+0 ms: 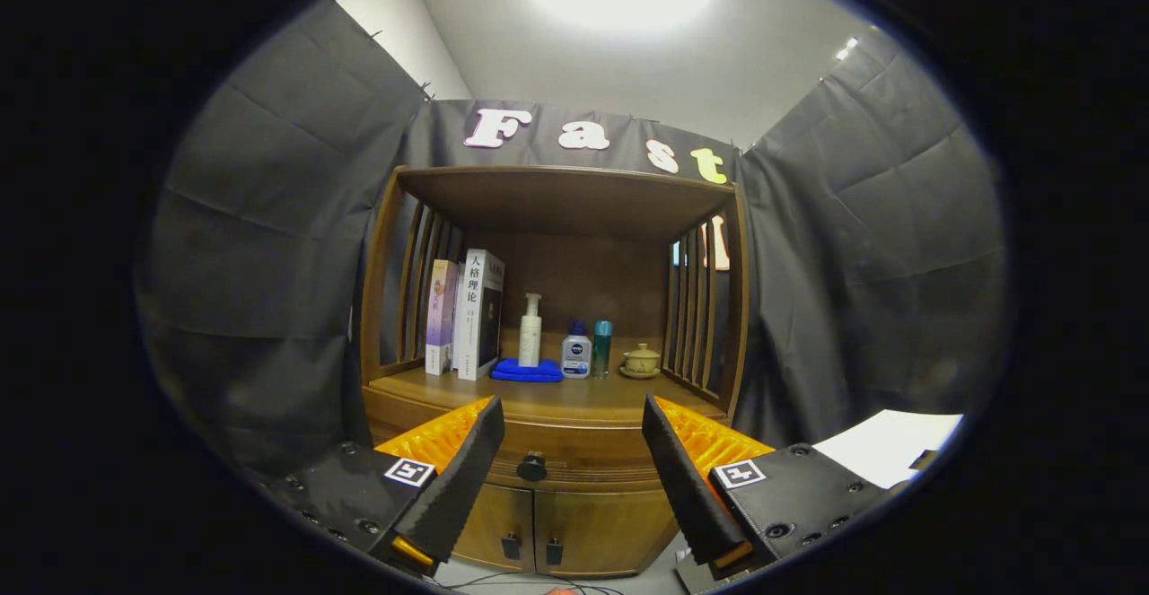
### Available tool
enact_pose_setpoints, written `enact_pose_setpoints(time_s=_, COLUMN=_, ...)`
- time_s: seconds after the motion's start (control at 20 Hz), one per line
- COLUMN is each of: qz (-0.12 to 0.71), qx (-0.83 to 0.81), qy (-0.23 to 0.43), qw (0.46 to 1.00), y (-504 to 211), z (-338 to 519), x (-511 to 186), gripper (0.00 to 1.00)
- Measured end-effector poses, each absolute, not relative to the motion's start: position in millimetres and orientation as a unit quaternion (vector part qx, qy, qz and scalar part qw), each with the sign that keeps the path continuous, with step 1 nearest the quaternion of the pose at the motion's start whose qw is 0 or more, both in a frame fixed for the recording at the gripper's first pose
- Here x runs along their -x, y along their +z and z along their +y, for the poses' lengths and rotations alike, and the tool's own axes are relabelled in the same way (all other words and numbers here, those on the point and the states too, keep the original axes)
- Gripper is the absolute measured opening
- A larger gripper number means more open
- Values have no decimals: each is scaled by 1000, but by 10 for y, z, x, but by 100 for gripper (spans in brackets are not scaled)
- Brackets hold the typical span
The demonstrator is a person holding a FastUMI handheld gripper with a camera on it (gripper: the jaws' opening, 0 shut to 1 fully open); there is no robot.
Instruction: Pull open the drawer, take out the items inside it, and place them on the countertop above the cabinet.
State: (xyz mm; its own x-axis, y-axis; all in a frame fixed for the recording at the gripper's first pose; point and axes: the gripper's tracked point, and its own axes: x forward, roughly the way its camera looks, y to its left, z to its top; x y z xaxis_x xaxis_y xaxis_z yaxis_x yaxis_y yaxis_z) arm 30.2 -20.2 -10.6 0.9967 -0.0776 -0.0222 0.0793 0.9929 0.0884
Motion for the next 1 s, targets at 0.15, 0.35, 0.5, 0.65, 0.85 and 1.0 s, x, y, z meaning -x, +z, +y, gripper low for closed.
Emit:
enact_pose_setpoints(time_s=0.15, qz=13, qx=-54, qy=-44, qw=997, y=-137, z=-190, x=-463, gripper=97)
enact_pose_setpoints(time_s=0.35, qz=27, qx=-65, qy=-39, qw=997, y=-282, z=-95, x=-700, gripper=97)
enact_pose_setpoints(time_s=0.5, qz=47, qx=-87, qy=-38, qw=994, y=-455, z=-32, x=-901, gripper=97)
enact_pose_setpoints(time_s=0.65, qz=71, qx=-93, qy=-35, qw=992, y=-683, z=5, x=-1122, gripper=97)
enact_pose_setpoints(time_s=0.85, qz=104, qx=-103, qy=-35, qw=989, y=-992, z=33, x=-1367, gripper=98)
enact_pose_setpoints(time_s=1.0, qz=127, qx=-100, qy=-25, qw=987, y=-1216, z=92, x=-1511, gripper=97)
